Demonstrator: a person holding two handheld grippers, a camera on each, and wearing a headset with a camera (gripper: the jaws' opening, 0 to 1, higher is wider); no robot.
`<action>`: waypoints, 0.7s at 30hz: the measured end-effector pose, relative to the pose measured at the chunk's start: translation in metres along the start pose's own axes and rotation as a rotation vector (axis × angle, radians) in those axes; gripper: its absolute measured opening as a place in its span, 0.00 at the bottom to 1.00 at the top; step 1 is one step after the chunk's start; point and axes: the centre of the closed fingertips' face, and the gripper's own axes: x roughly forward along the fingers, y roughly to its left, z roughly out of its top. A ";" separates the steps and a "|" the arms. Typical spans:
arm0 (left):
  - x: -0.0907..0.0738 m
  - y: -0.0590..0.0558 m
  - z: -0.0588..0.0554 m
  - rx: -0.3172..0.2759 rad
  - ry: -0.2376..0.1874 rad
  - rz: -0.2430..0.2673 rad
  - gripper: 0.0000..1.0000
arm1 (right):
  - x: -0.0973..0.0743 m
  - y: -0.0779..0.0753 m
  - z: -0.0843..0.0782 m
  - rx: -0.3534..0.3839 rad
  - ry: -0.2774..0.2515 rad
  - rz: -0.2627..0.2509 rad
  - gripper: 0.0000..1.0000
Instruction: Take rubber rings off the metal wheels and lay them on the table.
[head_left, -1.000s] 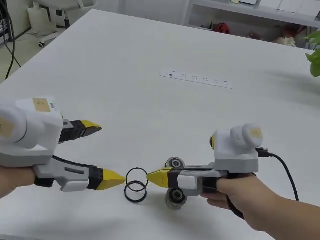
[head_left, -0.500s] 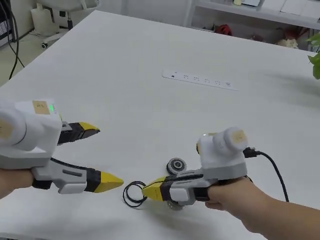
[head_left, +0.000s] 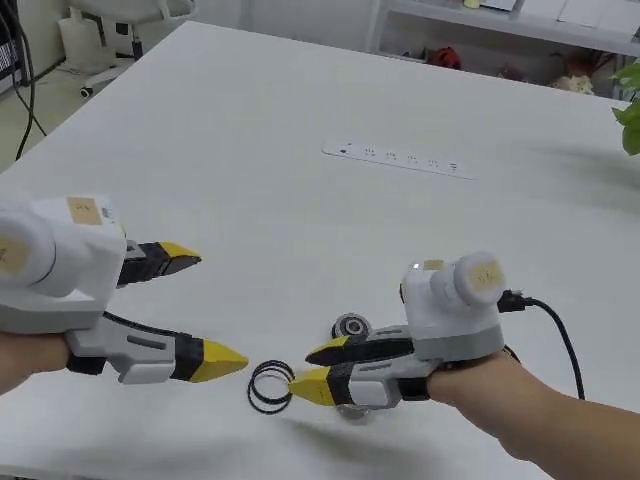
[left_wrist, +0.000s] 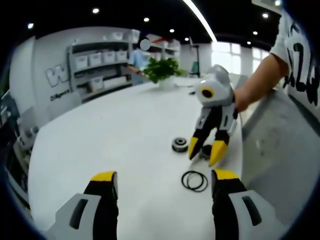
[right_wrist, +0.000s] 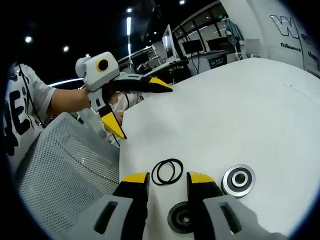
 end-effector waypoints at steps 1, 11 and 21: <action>0.000 0.000 0.000 0.001 0.001 -0.001 0.78 | -0.002 -0.001 0.002 -0.003 -0.007 -0.004 0.28; 0.010 0.002 0.013 0.025 -0.001 -0.014 0.78 | -0.023 -0.018 0.021 -0.011 -0.096 -0.058 0.36; 0.025 0.006 0.027 0.052 -0.005 -0.032 0.77 | -0.046 -0.039 0.028 -0.018 -0.143 -0.123 0.41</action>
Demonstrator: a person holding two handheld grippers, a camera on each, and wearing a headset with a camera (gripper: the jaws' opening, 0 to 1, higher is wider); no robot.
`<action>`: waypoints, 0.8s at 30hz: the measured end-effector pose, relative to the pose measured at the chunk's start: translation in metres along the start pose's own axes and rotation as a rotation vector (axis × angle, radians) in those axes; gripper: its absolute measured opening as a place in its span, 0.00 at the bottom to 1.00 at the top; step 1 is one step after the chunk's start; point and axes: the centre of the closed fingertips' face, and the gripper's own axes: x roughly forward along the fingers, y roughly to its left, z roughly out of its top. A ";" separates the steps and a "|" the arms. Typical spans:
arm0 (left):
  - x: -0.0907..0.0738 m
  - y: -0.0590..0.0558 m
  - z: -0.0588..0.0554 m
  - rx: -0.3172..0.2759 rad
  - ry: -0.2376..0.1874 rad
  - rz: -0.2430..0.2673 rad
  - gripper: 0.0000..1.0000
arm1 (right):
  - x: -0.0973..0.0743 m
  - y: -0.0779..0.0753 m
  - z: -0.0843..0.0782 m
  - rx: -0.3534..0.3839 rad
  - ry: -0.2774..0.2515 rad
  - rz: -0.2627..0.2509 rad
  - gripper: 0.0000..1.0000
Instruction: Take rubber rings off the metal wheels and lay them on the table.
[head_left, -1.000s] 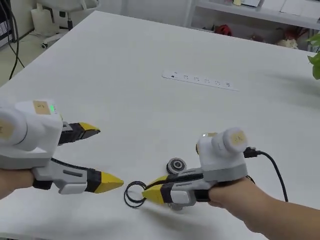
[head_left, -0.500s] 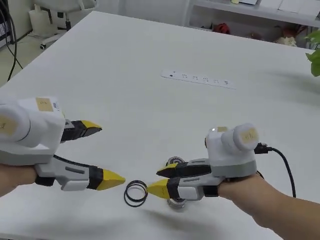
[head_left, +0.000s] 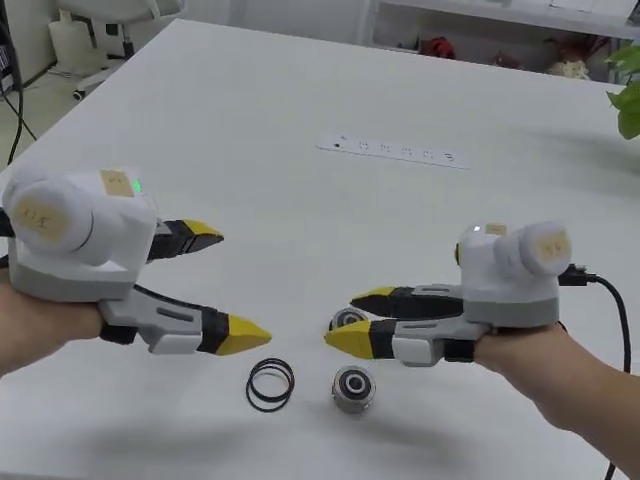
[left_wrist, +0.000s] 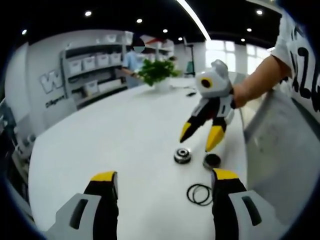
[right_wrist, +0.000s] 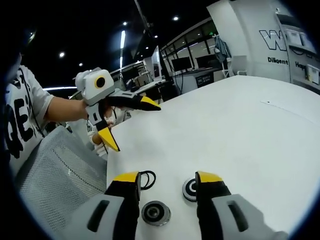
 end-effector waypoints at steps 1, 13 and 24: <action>0.002 0.001 0.002 0.003 0.000 -0.003 0.77 | -0.002 -0.003 0.001 0.001 -0.004 -0.008 0.41; 0.025 0.008 0.017 0.021 -0.005 -0.022 0.77 | -0.025 -0.037 0.006 0.011 -0.051 -0.099 0.44; 0.044 0.011 0.026 0.020 -0.012 -0.033 0.77 | -0.033 -0.050 -0.001 0.013 -0.046 -0.146 0.45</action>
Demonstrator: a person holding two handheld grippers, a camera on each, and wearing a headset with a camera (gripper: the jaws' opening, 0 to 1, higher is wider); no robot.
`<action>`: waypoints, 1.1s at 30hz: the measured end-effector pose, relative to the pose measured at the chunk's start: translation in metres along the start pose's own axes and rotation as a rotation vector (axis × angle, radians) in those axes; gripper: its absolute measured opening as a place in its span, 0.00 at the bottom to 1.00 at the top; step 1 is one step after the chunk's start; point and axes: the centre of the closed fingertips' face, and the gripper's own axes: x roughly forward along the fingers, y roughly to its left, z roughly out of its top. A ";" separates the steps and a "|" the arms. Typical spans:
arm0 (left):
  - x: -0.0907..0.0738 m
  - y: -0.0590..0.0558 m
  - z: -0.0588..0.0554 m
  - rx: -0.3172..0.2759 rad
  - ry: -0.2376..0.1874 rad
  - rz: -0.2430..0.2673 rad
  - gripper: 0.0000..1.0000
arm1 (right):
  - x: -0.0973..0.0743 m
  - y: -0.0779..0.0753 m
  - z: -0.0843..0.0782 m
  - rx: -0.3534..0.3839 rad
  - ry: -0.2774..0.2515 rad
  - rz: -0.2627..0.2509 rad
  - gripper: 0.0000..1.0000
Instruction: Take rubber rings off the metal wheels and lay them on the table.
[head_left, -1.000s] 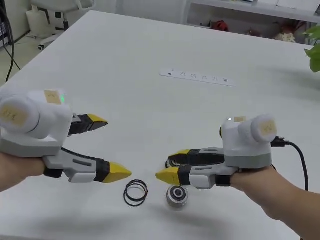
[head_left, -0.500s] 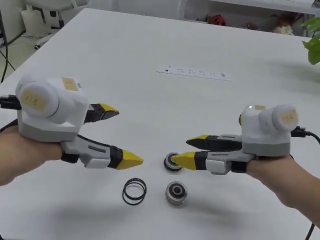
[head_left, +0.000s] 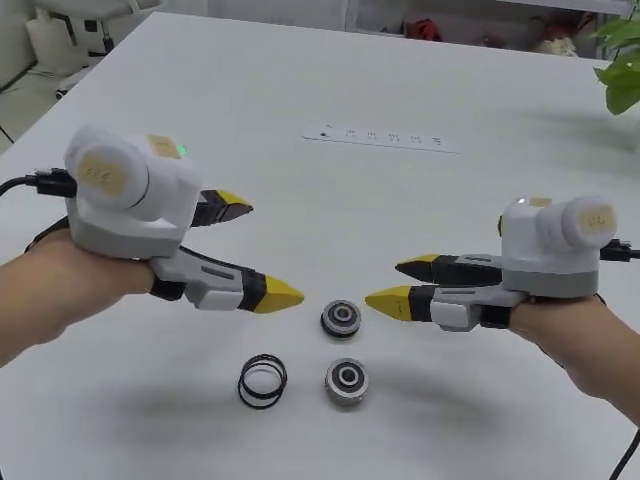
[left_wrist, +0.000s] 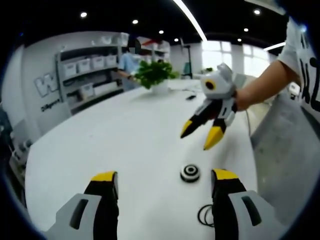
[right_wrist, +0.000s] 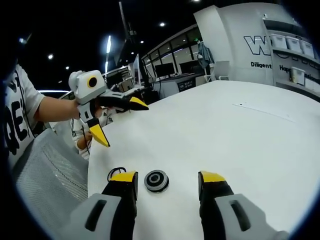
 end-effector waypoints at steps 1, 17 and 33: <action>0.003 -0.001 -0.001 0.001 0.003 -0.004 0.77 | 0.000 -0.001 -0.002 -0.002 0.004 -0.004 0.45; 0.032 -0.013 -0.020 0.018 0.072 -0.066 0.75 | 0.007 -0.011 -0.028 -0.021 0.056 0.001 0.42; 0.057 -0.034 -0.029 0.021 0.099 -0.131 0.66 | 0.025 0.003 -0.042 -0.086 0.101 0.076 0.34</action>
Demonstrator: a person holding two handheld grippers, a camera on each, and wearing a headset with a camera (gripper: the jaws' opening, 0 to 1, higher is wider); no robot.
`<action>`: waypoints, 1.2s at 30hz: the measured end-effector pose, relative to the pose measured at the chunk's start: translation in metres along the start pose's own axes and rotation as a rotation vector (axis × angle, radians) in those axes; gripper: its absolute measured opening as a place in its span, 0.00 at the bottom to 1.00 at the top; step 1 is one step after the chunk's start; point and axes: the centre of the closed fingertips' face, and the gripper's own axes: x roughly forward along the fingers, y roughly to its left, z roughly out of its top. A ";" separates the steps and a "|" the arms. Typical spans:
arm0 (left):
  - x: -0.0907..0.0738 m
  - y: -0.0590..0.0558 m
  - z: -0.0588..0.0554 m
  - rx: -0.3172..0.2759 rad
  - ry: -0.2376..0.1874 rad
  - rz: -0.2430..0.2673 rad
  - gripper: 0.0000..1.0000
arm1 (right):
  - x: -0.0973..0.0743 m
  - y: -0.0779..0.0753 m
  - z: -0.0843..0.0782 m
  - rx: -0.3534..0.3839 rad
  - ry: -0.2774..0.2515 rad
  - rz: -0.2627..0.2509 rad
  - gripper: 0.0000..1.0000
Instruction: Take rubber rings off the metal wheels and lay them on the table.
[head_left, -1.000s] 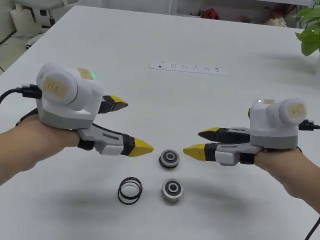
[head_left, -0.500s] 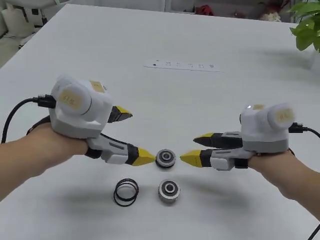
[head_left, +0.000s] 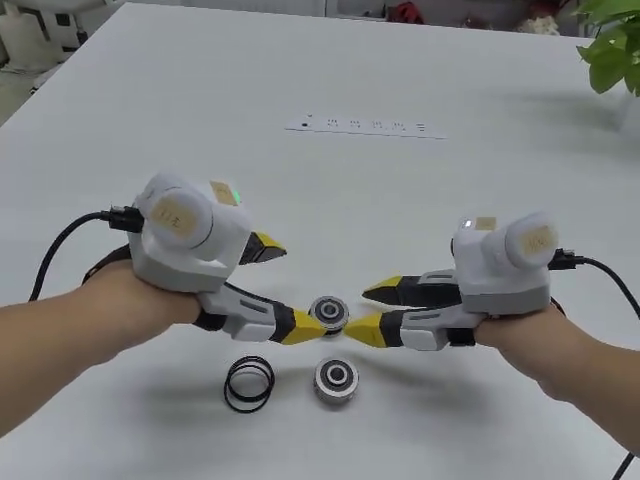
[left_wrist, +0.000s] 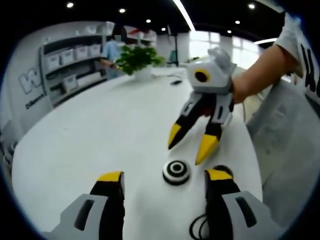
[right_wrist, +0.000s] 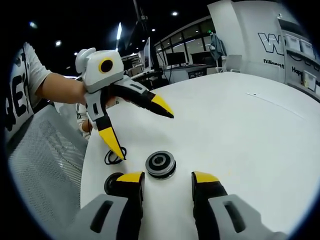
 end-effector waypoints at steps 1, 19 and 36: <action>0.002 -0.001 0.000 0.001 0.002 -0.003 0.65 | 0.001 0.001 -0.001 -0.003 0.002 0.003 0.33; 0.018 -0.016 -0.001 0.008 0.004 -0.060 0.35 | 0.009 0.008 -0.001 -0.013 0.008 0.026 0.31; 0.026 -0.020 -0.007 0.022 0.031 -0.072 0.18 | 0.008 0.009 -0.005 -0.010 0.017 0.027 0.30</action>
